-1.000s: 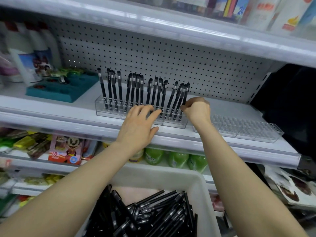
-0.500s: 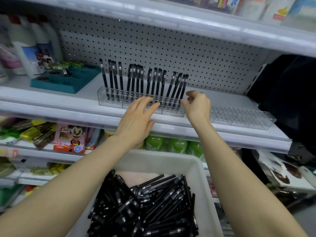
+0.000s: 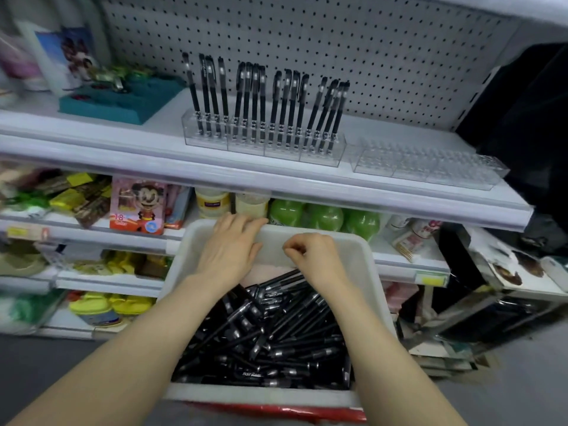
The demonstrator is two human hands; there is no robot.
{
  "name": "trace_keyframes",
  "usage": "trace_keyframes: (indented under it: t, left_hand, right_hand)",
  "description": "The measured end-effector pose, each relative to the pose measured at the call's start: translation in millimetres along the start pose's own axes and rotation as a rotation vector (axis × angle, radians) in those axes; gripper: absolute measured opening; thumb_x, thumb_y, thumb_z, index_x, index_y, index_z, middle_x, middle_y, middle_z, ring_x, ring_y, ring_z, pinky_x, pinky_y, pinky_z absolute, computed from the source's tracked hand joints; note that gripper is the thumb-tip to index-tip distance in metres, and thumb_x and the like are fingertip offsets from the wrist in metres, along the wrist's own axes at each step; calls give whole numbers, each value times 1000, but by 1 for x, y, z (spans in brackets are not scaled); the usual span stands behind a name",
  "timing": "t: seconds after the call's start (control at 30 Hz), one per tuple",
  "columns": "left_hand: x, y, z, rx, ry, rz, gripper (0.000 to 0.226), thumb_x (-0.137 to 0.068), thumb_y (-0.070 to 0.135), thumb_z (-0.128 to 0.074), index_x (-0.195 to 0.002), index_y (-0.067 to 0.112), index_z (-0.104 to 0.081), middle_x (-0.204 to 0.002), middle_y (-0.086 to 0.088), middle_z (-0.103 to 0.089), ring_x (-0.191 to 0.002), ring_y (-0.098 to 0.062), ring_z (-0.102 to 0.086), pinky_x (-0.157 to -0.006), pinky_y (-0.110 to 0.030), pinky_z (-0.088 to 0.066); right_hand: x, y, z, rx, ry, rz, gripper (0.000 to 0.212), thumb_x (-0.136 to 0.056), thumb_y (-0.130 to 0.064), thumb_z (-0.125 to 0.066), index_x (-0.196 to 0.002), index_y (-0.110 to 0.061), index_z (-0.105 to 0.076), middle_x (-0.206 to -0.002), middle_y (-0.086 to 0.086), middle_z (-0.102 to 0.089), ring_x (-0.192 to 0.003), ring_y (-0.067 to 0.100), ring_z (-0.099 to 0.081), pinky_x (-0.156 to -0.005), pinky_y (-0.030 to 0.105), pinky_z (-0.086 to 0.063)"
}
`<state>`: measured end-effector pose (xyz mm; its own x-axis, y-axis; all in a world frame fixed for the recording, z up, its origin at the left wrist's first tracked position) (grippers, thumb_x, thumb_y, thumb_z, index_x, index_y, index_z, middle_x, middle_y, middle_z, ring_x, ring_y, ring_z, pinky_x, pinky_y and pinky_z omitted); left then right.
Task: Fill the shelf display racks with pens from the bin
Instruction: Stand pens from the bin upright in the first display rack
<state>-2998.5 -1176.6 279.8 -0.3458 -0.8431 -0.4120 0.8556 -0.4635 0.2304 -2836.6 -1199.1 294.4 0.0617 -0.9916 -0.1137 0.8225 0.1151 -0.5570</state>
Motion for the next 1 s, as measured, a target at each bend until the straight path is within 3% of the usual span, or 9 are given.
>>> trace_keyframes:
  t: [0.17, 0.3, 0.53, 0.73, 0.87, 1.0]
  left_hand:
    - [0, 4, -2, -17, 16, 9, 50, -81, 23, -70, -129, 14, -59, -111, -11, -60, -105, -35, -51, -102, -47, -35]
    - [0, 4, 1, -16, 18, -1, 50, -82, 22, -70, -129, 14, -59, -110, -11, -60, -105, -35, -51, -102, -47, -35]
    - [0, 5, 2, -9, 8, 6, 49, -82, 21, -69, -129, 14, -59, -111, -11, -60, -105, -34, -51, -102, -48, -36]
    - [-4, 3, 4, 38, -8, 2, 42, -91, 16, -60, -133, 13, -58, -115, -12, -61, -107, -34, -52, -102, -46, -36]
    - [-12, -3, 21, 171, -26, 33, 34, -97, 19, -52, -130, 19, -61, -120, -4, -60, -109, -27, -54, -92, -37, -43]
    - [-28, -11, 66, 205, 136, 13, 24, -96, 18, -56, -117, 19, -68, -111, 1, -65, -102, -23, -61, -84, -36, -49]
  right_hand:
    - [6, 5, -31, 186, -273, 69, 21, -91, -18, -64, -110, -20, -73, -108, 1, -73, -100, 20, -66, -89, 28, -49]
    - [7, 10, -47, 280, -389, 52, 27, -84, -19, -71, -110, -21, -71, -113, 4, -70, -105, 26, -64, -91, 39, -51]
    - [5, 11, -49, 309, -428, 51, 11, -84, -17, -70, -94, -19, -72, -105, 6, -69, -97, 26, -63, -85, 35, -51]
    - [0, 14, -29, 290, -438, 2, 11, -82, -13, -70, -86, -23, -65, -93, 1, -63, -92, 24, -61, -81, 32, -50]
    - [-7, 2, 21, 266, -410, 21, 14, -84, -14, -68, -96, -21, -68, -92, -4, -65, -83, 14, -57, -69, 22, -41]
    - [-20, -27, 69, 16, -395, 84, 13, -90, -19, -67, -103, -22, -68, -80, -15, -62, -71, 3, -56, -66, 13, -43]
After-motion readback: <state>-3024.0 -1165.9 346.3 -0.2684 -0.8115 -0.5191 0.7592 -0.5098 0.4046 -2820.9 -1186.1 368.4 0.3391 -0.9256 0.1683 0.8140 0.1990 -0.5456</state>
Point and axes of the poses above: each hand's wrist, its own x-axis away from the middle knuckle, its own z-axis out of the back of the hand, y = z × x, the point moved 6 cm from there along -x, towards the middle knuckle
